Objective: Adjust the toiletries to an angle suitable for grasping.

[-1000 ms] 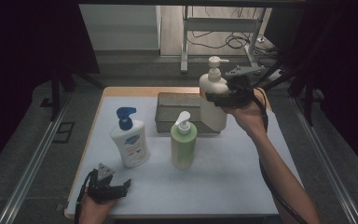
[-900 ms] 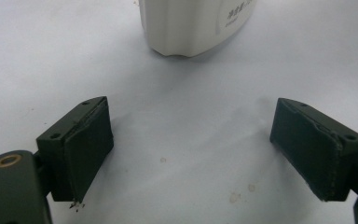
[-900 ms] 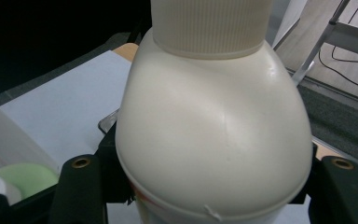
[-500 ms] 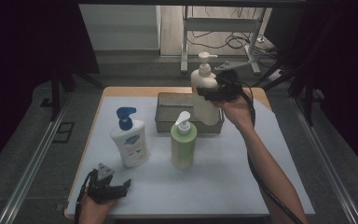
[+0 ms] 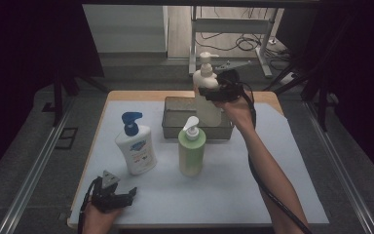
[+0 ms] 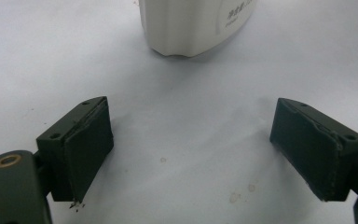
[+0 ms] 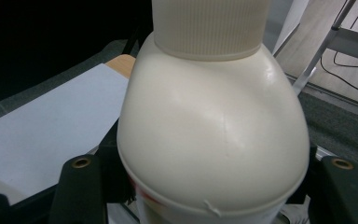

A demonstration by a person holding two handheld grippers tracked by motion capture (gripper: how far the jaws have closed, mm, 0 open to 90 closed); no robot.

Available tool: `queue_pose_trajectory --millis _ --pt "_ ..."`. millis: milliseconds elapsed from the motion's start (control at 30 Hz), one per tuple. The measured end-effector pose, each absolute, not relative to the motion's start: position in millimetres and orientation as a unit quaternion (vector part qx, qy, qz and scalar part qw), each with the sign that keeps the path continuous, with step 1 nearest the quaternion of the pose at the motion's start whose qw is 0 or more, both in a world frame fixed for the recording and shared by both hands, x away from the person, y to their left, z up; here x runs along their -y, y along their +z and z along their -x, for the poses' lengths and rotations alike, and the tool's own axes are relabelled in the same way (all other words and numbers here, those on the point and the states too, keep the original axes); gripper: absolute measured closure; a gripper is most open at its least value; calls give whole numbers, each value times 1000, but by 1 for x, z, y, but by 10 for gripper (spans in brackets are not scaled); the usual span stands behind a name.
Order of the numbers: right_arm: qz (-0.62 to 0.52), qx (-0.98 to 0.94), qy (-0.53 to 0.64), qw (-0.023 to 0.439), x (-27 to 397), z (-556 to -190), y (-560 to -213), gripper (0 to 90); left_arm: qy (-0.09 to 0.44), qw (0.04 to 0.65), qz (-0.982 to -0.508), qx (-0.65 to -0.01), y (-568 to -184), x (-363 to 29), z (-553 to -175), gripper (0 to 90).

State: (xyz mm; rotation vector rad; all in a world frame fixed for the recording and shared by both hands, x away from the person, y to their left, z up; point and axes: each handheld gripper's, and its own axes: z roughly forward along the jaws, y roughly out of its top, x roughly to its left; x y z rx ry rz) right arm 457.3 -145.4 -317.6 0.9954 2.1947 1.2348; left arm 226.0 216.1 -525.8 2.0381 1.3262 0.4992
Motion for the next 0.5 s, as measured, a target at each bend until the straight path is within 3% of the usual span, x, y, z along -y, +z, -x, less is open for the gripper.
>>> queue_pose_trajectory --millis 500 --pt "-360 -788 450 218 120 -478 -336 370 188 322 -777 -506 -526 -216 -226 125"
